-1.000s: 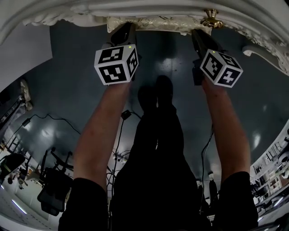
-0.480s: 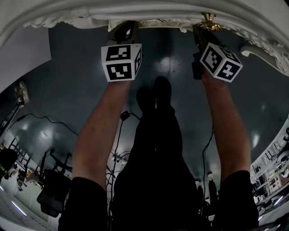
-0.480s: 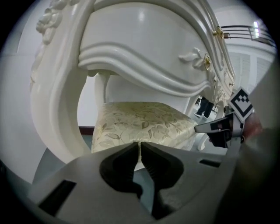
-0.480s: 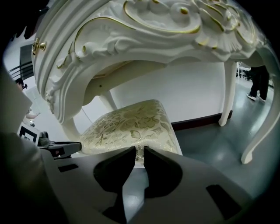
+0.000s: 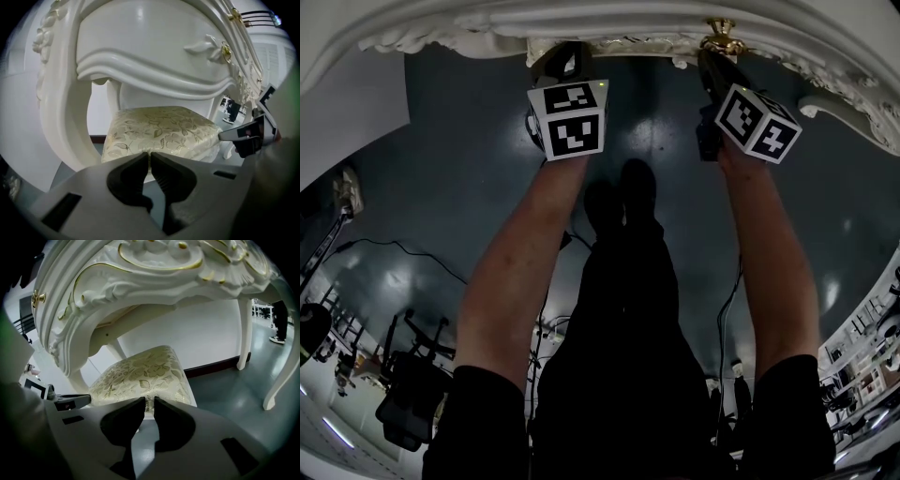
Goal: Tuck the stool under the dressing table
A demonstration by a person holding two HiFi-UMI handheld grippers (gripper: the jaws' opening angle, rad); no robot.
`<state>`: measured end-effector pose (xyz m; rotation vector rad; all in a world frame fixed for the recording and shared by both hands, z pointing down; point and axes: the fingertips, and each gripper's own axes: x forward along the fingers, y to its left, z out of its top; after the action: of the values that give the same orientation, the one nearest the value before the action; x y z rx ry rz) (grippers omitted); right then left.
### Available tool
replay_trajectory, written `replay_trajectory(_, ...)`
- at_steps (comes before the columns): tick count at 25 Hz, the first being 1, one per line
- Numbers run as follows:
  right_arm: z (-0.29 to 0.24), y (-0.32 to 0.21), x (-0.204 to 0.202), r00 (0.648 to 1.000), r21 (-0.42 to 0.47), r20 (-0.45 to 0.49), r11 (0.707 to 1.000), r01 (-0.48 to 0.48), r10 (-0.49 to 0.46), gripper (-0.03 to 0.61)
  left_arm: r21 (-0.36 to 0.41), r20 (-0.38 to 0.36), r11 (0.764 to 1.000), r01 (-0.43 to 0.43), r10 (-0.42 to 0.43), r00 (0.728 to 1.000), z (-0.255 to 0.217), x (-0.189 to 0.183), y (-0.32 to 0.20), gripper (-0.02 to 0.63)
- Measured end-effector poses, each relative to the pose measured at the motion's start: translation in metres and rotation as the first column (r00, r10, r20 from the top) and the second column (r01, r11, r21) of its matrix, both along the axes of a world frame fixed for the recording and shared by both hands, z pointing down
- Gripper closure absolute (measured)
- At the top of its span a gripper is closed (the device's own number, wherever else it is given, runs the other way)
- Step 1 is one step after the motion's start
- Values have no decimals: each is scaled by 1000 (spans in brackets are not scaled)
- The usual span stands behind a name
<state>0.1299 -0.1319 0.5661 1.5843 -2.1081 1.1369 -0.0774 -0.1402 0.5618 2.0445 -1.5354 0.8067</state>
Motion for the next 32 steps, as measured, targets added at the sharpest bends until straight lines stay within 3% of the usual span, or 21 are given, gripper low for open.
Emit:
replay_trajectory(3,1,1,-9,999,-7,26,1000,29,-29,505,8,18,999,51,-52,999,1,-10,-8,586)
replay_trajectory(7,2,-7,-14,999,-16,18,999,33,-33,505,-9,-8,999,41,-41,999,1,-13,-20,588)
replay_trajectory(16,-4,-8,-11,998,18,-4,997,70,-70,505,-16,-211,999,38,-41,977,-6,-14,-14,586)
replay_trajectory(21,-15,6,-5,994,44,-46,994,99,-97,504,-20,-234,998,56,-59,970,-14,-26,3,586)
replay_trajectory(27,-51,39,-1,997,60,22,996,73,-75,505,-27,-253,1000,14,-21,967,-42,-36,54,586)
replay_trajectory(32,-99,79,-17,993,81,29,991,109,-111,505,-17,-239,994,-112,104,965,-87,-25,101,602)
